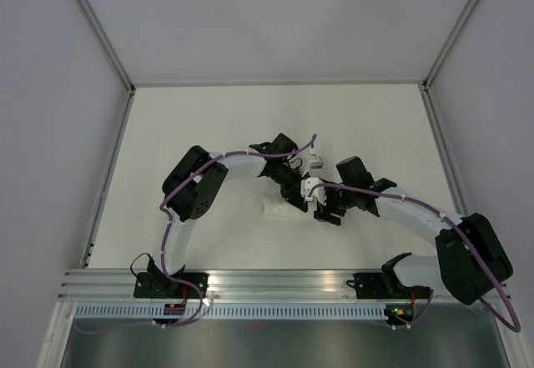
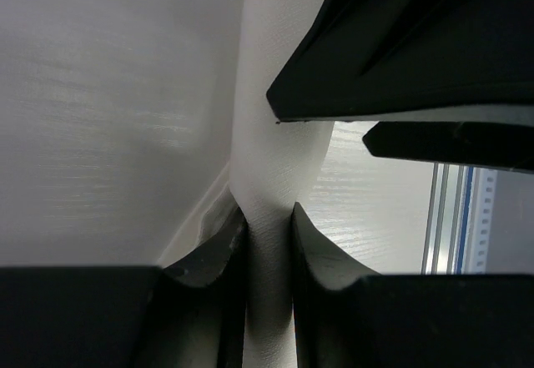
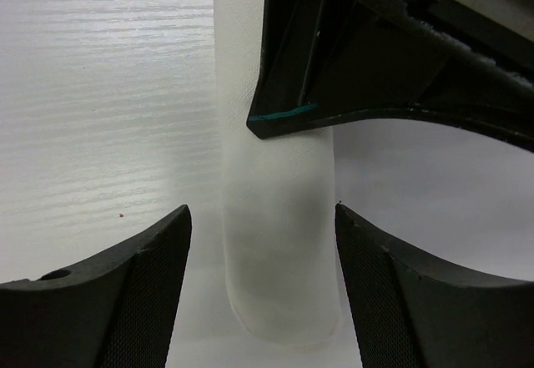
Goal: Fold the napkin, place the utensils inside, and roll it up
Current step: Roll the napkin with the utensil
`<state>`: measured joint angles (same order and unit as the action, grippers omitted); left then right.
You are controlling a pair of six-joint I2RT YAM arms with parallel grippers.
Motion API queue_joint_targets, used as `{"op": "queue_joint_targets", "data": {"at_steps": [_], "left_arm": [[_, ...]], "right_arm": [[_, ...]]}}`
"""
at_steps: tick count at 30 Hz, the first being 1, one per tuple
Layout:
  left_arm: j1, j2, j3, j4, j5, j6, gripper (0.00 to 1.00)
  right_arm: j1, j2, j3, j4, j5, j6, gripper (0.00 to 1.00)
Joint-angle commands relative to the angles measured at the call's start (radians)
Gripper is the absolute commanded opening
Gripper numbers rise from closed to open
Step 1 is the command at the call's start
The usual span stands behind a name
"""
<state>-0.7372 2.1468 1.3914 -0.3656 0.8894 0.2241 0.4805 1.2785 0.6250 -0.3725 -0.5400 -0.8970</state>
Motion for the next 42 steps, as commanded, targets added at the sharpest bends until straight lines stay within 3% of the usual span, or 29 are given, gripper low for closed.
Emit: {"op": "queue_joint_targets", "data": {"at_steps": [1, 14, 21, 24, 30, 33, 39, 42], "left_arm": [[-0.011, -0.015, -0.023, -0.033, -0.058, -0.023, 0.02], [-0.008, 0.054, 0.060, -0.159, 0.037, 0.020, 0.02], [0.005, 0.166, 0.201, -0.328, 0.144, 0.055, 0.02], [0.019, 0.180, 0.215, -0.345, 0.163, 0.058, 0.06], [0.079, 0.091, 0.152, -0.188, 0.190, -0.029, 0.29], [0.105, 0.041, 0.129, -0.116, 0.197, -0.072, 0.37], [0.160, -0.053, 0.058, 0.036, 0.207, -0.178, 0.40], [0.197, -0.125, -0.026, 0.174, 0.140, -0.261, 0.39]], "right_arm": [[0.027, 0.030, 0.005, 0.095, 0.034, 0.016, 0.75], [0.070, 0.136, 0.016, 0.162, 0.106, 0.017, 0.59], [0.070, 0.194, 0.056, 0.106, 0.114, 0.004, 0.36], [0.070, 0.225, 0.084, 0.044, 0.106, -0.013, 0.33], [0.060, 0.313, 0.154, -0.098, 0.055, -0.056, 0.26], [0.041, 0.375, 0.214, -0.180, 0.020, -0.083, 0.24], [0.001, 0.479, 0.311, -0.315, -0.032, -0.141, 0.23], [-0.022, 0.534, 0.367, -0.384, -0.063, -0.172, 0.22]]}}
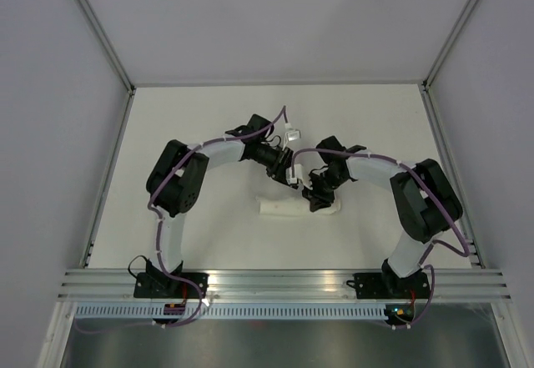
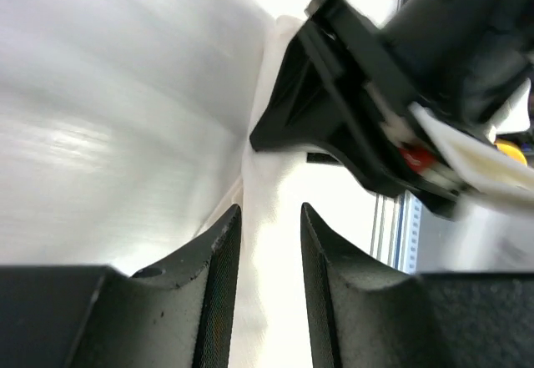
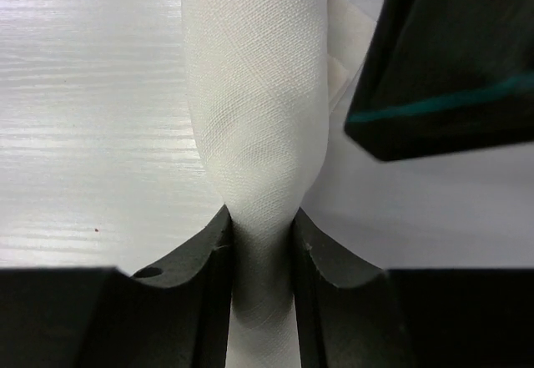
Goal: Fold the napkin, place the utensils inside, and roll it up
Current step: Roll the napkin with the utensil
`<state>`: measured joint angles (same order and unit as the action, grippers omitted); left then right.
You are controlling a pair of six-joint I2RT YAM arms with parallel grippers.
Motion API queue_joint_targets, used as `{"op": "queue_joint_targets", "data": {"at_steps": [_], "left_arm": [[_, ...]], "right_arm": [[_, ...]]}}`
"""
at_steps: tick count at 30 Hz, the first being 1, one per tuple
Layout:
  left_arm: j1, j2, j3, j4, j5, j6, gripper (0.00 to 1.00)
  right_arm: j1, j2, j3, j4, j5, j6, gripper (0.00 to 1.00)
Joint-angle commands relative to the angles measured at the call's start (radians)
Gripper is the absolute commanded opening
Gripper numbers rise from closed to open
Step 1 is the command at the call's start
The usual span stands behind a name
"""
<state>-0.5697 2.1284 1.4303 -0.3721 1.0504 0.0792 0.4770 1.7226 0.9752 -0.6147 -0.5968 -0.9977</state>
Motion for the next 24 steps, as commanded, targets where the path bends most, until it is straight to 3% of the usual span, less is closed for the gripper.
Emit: {"op": "queue_joint_targets", "data": {"at_steps": [1, 6, 13, 17, 24], "left_arm": [[0.042, -0.146, -0.092, 0.224, -0.044, -0.157, 0.39], [0.071, -0.292, -0.272, 0.415, -0.267, -0.193, 0.38], [0.030, -0.493, -0.488, 0.571, -0.481, -0.108, 0.35], [-0.076, -0.530, -0.539, 0.564, -0.588, -0.003, 0.36], [-0.229, -0.466, -0.455, 0.429, -0.705, 0.151, 0.40]], "right_arm": [[-0.026, 0.106, 0.031, -0.160, -0.017, -0.078, 0.22], [-0.072, 0.236, 0.161, -0.313, -0.054, -0.139, 0.22], [-0.104, 0.379, 0.312, -0.457, -0.072, -0.185, 0.22], [-0.113, 0.449, 0.365, -0.505, -0.081, -0.200, 0.21], [-0.123, 0.520, 0.444, -0.562, -0.087, -0.206, 0.22]]}}
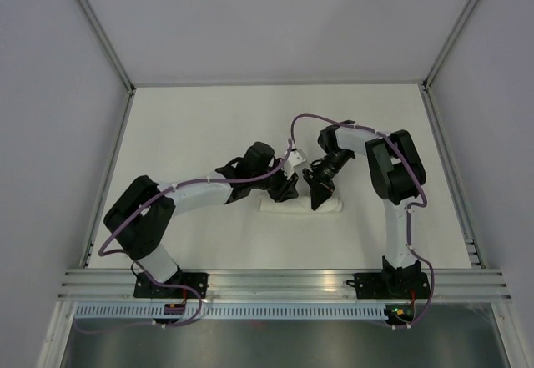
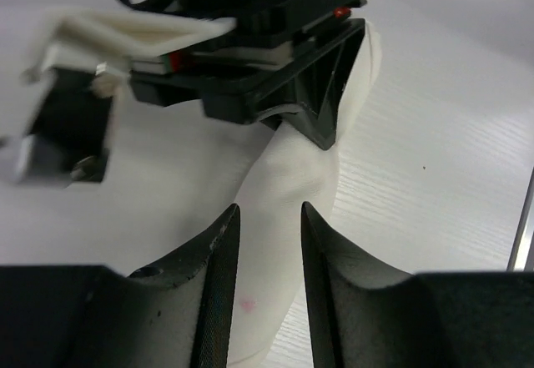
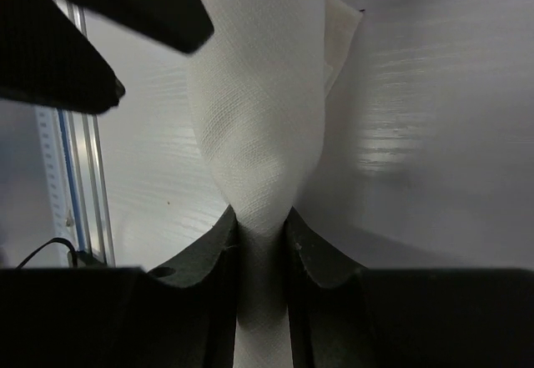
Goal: Fold the napkin, place the utensils inside, and roll it up
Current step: Roll the napkin with the utensil
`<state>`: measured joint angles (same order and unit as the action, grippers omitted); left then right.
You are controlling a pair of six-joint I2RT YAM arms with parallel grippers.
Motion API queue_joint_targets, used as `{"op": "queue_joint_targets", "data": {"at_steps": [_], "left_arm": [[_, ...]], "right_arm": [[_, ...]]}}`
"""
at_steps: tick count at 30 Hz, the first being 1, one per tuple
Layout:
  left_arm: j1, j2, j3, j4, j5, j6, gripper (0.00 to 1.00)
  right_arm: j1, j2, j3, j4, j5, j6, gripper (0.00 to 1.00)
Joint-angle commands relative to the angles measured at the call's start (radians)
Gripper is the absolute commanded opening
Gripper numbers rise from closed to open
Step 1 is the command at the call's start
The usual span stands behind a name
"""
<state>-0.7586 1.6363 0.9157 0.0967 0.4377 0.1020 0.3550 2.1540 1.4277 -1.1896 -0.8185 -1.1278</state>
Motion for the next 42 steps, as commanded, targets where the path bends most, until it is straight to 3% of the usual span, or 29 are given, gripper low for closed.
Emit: {"op": "queue_joint_targets", "data": {"at_steps": [1, 16, 42], "left_arm": [[-0.063, 0.049, 0.071, -0.070, -0.106, 0.140, 0.40], [-0.125, 0.160, 0.187, -0.250, -0.114, 0.232, 0.41], [-0.127, 0.241, 0.284, -0.402, 0.084, 0.200, 0.41]], "right_arm": [[-0.002, 0.096, 0.008, 0.002, 0.131, -0.075, 0.22], [-0.027, 0.196, 0.123, -0.073, 0.111, -0.075, 0.22], [-0.053, 0.251, 0.209, -0.123, 0.078, -0.070, 0.22]]}}
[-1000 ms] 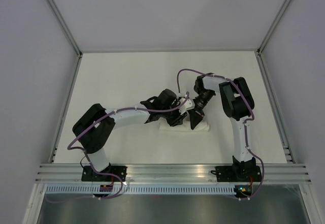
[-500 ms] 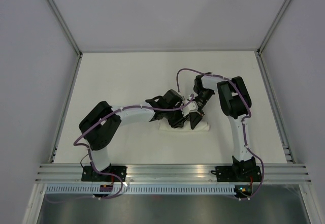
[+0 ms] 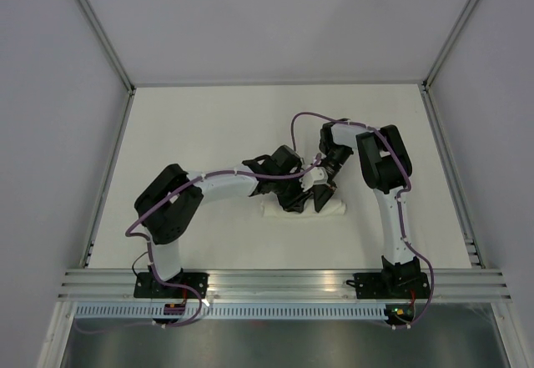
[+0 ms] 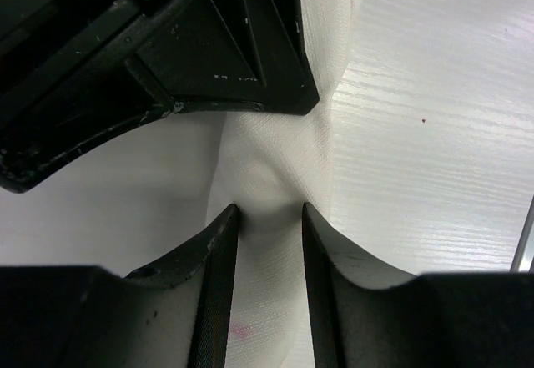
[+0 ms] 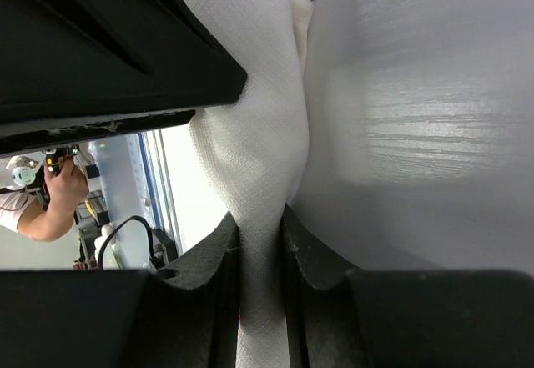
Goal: Fold the napkin, place the utensils inside, and roll it up
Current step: Roll the napkin with the utensil
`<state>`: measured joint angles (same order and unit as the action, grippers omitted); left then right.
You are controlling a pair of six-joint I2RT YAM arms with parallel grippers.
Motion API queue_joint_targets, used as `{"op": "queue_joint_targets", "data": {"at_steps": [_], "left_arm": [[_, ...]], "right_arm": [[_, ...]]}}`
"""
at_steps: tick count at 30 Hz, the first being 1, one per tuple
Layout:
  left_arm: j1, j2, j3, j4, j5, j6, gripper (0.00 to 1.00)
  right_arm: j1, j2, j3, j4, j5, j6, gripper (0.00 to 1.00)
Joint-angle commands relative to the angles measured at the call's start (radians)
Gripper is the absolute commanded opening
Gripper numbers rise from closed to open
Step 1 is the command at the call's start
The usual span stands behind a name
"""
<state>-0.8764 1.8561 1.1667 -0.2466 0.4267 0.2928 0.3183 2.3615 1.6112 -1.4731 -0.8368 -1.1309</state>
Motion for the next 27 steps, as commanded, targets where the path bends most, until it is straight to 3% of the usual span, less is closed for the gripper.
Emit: {"op": "queue_joint_targets", "data": {"at_steps": [1, 16, 27], "left_arm": [[-0.009, 0.023, 0.034, -0.065, 0.095, 0.011, 0.41], [0.025, -0.037, 0.007, -0.040, 0.187, -0.027, 0.43], [0.016, -0.020, -0.007, -0.036, 0.149, -0.009, 0.44]], "right_arm": [[-0.018, 0.044, 0.026, 0.160, 0.096, -0.067, 0.21], [-0.021, 0.047, 0.019, 0.160, 0.094, -0.067, 0.21], [-0.022, 0.050, 0.019, 0.163, 0.096, -0.063, 0.21]]}}
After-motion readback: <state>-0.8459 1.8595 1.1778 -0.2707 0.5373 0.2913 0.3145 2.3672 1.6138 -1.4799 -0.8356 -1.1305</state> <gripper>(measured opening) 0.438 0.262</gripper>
